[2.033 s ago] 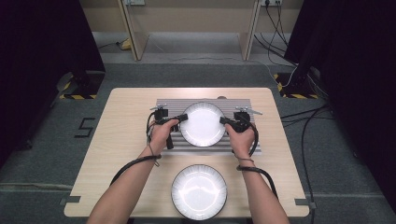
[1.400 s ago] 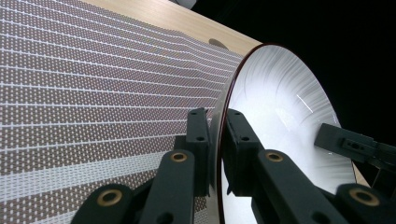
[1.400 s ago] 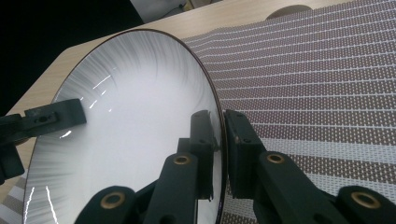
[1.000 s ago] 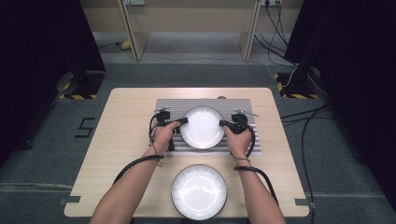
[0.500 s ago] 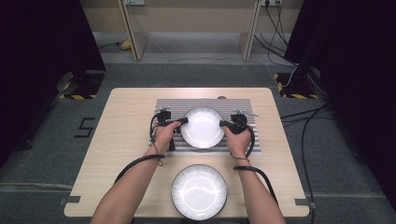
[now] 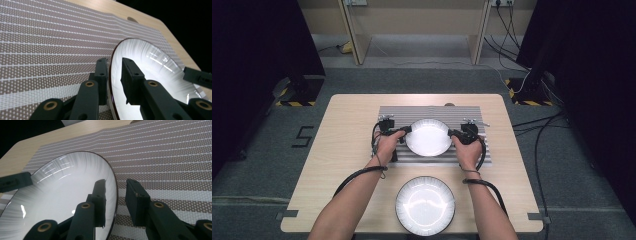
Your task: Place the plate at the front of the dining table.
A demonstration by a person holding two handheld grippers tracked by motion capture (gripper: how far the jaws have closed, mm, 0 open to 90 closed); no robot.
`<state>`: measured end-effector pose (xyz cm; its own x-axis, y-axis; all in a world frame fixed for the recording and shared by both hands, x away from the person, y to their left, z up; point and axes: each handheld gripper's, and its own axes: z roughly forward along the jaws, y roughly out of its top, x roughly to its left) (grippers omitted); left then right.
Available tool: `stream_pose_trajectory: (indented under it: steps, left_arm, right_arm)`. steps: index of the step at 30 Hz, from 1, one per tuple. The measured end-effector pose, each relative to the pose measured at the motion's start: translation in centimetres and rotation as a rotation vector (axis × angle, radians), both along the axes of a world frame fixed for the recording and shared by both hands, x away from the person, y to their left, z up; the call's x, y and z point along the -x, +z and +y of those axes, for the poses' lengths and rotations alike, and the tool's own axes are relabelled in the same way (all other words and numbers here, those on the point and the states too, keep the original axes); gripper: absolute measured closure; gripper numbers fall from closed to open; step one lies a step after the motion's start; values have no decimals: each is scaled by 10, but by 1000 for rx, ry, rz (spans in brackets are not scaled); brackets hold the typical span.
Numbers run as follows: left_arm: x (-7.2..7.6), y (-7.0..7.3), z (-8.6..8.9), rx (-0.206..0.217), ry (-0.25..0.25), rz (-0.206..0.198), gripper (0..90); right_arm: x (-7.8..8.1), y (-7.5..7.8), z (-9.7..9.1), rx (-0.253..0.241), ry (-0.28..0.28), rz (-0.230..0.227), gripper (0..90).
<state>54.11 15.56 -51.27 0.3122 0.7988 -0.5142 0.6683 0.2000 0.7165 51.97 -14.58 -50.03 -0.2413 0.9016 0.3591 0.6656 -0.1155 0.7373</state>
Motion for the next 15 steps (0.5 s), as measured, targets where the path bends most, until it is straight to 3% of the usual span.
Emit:
stream_pose_trajectory:
  steps: [7,12,15]
  left_arm:
    - [0,7,4,-27,11,-19,703]
    - [3,12,6,-62,3,-52,623]
    - [3,17,7,-62,-16,-54,566]
  right_arm:
    - [2,3,-6,-1,-7,-7,691]
    - [4,7,-12,5,-11,-6,667]
    - [6,10,-16,7,-12,-6,642]
